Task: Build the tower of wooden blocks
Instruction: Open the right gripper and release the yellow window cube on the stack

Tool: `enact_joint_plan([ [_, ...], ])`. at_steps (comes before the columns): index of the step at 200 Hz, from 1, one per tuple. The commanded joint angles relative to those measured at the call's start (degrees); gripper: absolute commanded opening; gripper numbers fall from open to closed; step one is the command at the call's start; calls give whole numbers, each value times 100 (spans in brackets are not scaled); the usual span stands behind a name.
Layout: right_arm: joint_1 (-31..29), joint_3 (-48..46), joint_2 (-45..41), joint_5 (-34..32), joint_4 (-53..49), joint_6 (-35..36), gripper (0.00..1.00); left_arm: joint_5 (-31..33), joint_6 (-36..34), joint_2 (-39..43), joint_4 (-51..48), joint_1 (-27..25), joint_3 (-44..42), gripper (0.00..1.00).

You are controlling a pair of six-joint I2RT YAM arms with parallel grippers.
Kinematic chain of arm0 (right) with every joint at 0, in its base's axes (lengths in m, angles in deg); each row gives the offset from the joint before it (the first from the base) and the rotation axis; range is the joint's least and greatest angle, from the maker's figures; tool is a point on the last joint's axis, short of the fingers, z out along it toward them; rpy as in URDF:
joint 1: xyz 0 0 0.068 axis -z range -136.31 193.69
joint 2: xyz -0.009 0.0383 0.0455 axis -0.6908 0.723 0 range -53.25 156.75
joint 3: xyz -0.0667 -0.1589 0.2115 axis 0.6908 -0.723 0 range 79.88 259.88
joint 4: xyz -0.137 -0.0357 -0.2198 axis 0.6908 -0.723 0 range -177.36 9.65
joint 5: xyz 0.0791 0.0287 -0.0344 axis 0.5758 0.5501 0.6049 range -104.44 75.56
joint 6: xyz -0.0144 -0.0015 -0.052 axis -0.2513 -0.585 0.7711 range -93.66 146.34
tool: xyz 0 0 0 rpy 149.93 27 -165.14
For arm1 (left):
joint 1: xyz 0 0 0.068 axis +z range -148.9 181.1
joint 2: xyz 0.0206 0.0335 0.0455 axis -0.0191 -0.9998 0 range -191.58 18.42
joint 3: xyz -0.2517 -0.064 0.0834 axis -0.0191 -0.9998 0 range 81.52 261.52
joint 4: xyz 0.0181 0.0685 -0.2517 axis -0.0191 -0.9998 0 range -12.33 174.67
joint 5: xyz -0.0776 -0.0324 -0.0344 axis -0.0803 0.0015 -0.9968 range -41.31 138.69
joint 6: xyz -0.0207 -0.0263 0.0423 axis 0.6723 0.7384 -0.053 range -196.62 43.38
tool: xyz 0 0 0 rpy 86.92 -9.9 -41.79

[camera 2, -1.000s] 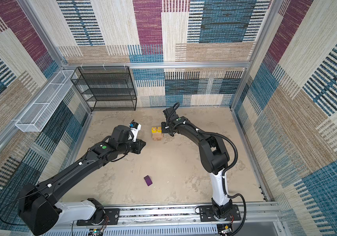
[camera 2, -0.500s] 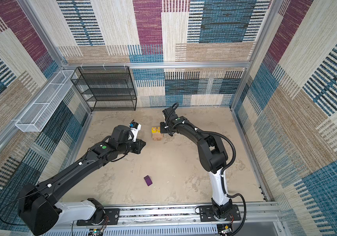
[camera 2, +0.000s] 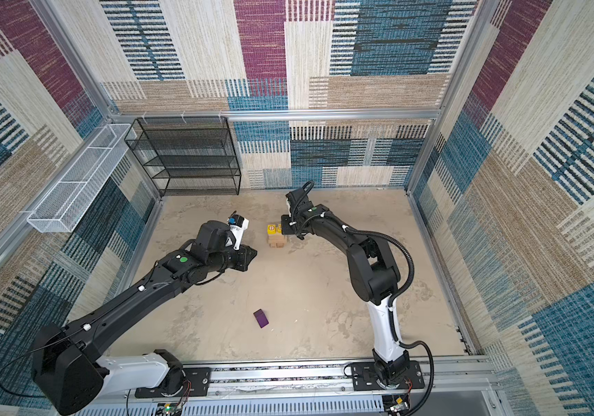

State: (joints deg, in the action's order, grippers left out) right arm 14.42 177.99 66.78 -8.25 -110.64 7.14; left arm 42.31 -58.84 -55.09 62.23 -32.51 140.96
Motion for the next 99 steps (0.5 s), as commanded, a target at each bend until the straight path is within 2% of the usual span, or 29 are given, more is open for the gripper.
enact_joint_plan([
  [1,0,63,12,115,58,43,0,13,-118,30,57,3,34,19],
  [99,-10,109,34,269,49,5,0,31,-124,43,64,3,25,18],
])
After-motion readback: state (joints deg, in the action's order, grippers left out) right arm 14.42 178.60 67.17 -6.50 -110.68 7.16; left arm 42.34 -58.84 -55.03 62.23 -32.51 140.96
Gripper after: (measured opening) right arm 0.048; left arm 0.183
